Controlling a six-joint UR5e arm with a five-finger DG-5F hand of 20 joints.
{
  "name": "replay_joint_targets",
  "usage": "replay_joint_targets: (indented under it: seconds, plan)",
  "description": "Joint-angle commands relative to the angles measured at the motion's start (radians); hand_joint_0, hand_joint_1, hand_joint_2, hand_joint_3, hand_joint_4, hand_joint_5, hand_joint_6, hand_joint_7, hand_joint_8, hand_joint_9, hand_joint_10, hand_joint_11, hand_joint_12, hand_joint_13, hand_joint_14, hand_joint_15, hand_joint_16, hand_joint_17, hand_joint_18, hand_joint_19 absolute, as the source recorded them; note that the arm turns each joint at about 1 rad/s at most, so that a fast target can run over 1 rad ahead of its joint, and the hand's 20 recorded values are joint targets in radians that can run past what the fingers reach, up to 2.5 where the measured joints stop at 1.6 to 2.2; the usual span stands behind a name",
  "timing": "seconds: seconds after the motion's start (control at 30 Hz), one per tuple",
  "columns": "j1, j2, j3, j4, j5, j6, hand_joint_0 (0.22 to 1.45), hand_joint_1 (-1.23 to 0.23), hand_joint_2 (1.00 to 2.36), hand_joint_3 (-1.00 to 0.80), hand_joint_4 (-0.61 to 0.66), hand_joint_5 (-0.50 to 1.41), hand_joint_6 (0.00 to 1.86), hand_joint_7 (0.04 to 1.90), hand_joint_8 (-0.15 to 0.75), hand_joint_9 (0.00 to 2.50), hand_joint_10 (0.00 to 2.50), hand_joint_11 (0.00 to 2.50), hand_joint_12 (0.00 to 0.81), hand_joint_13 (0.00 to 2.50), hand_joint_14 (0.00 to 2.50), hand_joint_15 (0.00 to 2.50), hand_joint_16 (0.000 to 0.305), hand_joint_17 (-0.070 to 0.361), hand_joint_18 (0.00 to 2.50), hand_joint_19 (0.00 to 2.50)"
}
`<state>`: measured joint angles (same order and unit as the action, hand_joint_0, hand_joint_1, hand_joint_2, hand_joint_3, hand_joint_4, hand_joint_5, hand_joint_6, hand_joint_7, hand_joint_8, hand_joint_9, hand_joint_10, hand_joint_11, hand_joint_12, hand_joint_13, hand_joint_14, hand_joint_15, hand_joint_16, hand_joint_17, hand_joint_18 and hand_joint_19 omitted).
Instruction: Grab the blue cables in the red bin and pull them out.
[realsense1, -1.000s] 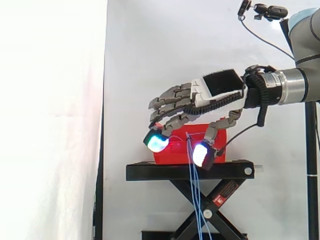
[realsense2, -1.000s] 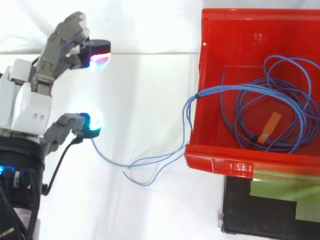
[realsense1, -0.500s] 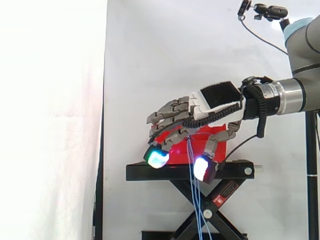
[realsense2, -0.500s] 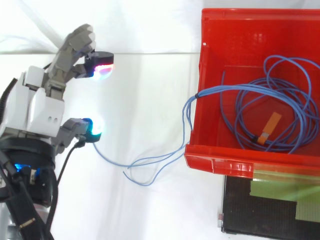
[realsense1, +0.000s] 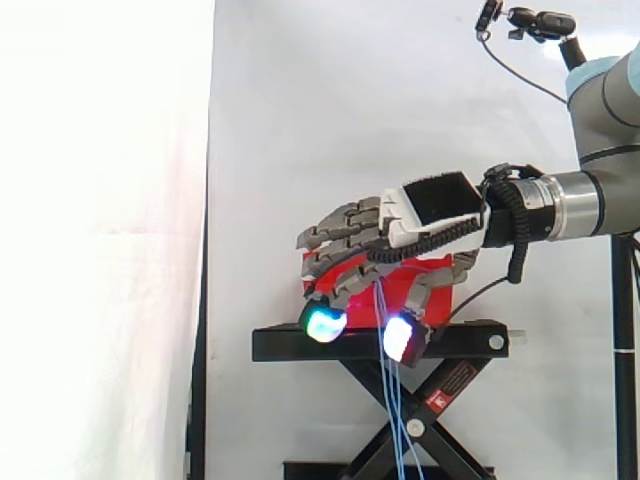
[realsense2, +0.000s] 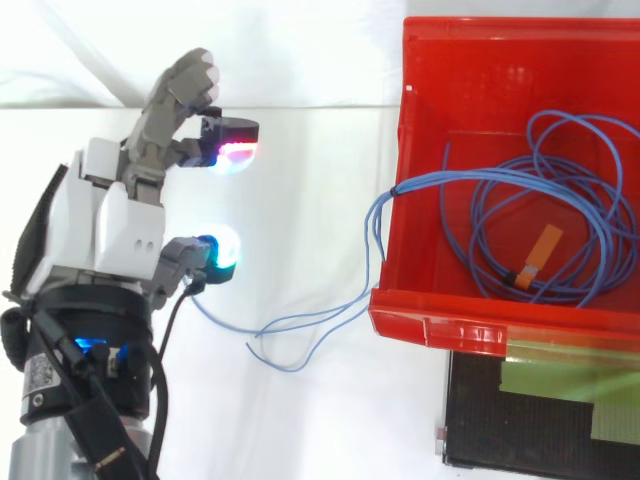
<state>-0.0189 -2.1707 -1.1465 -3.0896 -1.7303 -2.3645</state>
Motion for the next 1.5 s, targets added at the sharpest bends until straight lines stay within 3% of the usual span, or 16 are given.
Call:
replay_joint_targets:
  seconds: [0.0,0.57,0.73,1.1,1.47]
  plan:
    - [-0.004,0.0,-0.005,0.002,-0.008,-0.011,0.81,-0.87,1.0,-1.0,0.08,0.66,0.0,0.57,0.225,0.48,0.01,0.4,0.303,0.28,0.01,0.37,0.042,0.094,0.24,0.53]
    - [-0.032,0.0,-0.005,-0.037,-0.051,-0.117,0.81,-0.89,1.0,-1.0,-0.01,0.65,0.0,0.57,0.205,0.45,0.01,0.38,0.297,0.28,0.01,0.39,0.04,0.09,0.26,0.55]
    - [-0.049,0.0,-0.005,-0.038,-0.068,-0.181,0.81,-0.89,1.0,-1.0,0.0,0.63,0.01,0.55,0.204,0.45,0.01,0.38,0.295,0.28,0.01,0.39,0.04,0.089,0.26,0.56]
    - [-0.067,0.0,-0.005,-0.041,-0.068,-0.259,0.82,-0.89,1.0,-1.0,0.0,0.63,0.01,0.54,0.206,0.46,0.01,0.39,0.295,0.29,0.01,0.41,0.04,0.089,0.26,0.56]
    - [-0.075,0.0,-0.005,-0.055,-0.061,-0.313,0.82,-0.89,1.0,-1.0,0.0,0.61,0.01,0.54,0.211,0.47,0.01,0.39,0.297,0.29,0.01,0.41,0.04,0.089,0.26,0.56]
